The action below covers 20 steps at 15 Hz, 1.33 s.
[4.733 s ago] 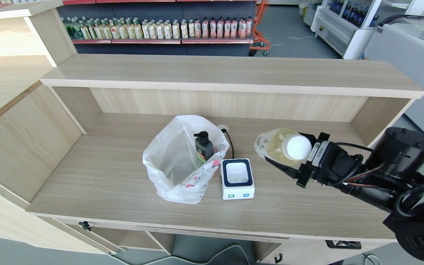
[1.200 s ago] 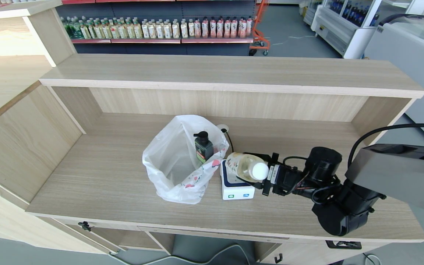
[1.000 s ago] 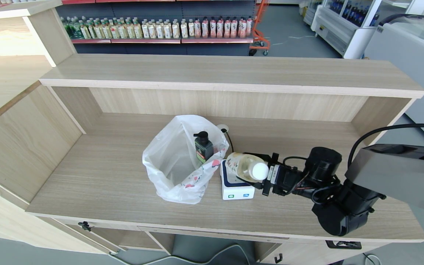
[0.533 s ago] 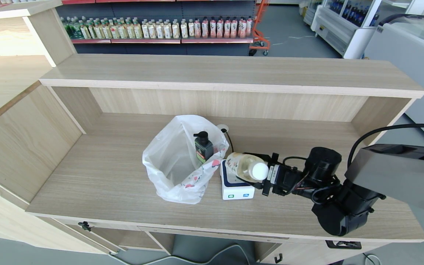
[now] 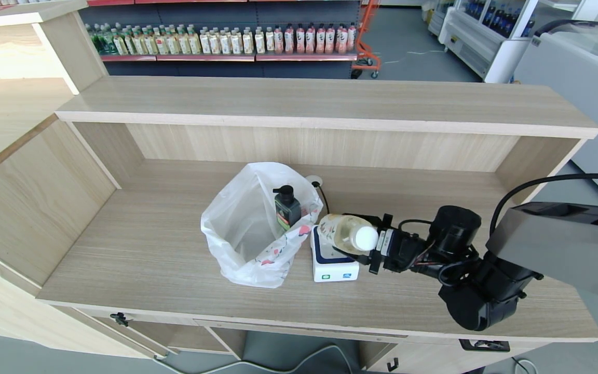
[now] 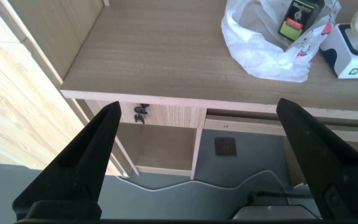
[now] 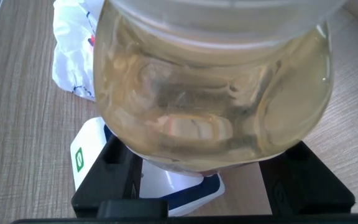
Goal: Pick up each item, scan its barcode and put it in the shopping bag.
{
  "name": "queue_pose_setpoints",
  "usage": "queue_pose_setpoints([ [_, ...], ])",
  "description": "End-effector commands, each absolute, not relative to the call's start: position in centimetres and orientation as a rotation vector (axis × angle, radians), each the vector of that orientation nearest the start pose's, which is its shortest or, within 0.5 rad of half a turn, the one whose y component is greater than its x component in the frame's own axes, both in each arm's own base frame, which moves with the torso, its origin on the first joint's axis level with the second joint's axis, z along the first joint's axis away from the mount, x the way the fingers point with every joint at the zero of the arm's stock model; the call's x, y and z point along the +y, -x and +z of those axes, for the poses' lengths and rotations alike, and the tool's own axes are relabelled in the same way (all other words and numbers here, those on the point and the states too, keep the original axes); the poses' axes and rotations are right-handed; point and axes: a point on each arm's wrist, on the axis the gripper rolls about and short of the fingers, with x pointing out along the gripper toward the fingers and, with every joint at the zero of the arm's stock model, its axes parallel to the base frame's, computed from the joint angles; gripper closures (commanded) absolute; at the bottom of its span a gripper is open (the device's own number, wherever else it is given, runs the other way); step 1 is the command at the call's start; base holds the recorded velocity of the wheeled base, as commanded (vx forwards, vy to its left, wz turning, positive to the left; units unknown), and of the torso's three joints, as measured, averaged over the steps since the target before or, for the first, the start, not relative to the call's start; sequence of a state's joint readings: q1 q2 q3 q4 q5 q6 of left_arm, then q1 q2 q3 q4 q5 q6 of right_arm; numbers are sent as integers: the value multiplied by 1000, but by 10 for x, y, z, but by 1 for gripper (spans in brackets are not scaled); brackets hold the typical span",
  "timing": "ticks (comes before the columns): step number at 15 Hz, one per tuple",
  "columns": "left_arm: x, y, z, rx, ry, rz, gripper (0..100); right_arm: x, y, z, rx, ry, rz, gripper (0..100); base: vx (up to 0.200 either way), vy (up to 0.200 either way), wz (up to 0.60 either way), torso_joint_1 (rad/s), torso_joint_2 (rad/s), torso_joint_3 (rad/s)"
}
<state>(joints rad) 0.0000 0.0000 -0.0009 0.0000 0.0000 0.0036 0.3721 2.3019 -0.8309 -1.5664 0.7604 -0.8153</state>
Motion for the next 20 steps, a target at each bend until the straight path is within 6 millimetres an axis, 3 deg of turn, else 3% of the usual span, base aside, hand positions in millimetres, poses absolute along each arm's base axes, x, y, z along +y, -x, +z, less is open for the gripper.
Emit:
queue_pose_setpoints([
  [1,0,23,76,0,-5,0,0,152,-357,93,-581,680,996,100,0,0,0,0,0,0],
  [2,0,23,76,2,-5,0,0,150,-356,104,-584,652,979,100,0,0,0,0,0,0],
  [3,0,23,76,0,-3,0,0,145,-347,136,-581,552,920,100,0,0,0,0,0,0],
  [4,0,23,76,0,-3,0,0,143,-344,147,-584,521,896,100,0,0,0,0,0,0],
  [5,0,23,76,0,-3,0,0,138,-331,179,-598,420,798,100,0,0,0,0,0,0],
  [7,0,23,76,2,-3,0,0,131,-311,209,-610,329,677,100,0,0,0,0,0,0],
  [9,0,23,76,2,-3,0,0,119,-292,207,-469,251,578,100,0,0,0,0,0,0],
  [12,0,23,76,0,-3,0,0,107,-276,178,-251,90,391,100,0,0,0,0,0,0],
  [15,0,23,76,0,-3,0,0,101,-269,160,-165,53,386,100,0,0,0,0,0,0],
  [20,0,23,76,2,-3,0,0,103,-269,156,-132,39,401,100,0,0,0,0,0,0],
])
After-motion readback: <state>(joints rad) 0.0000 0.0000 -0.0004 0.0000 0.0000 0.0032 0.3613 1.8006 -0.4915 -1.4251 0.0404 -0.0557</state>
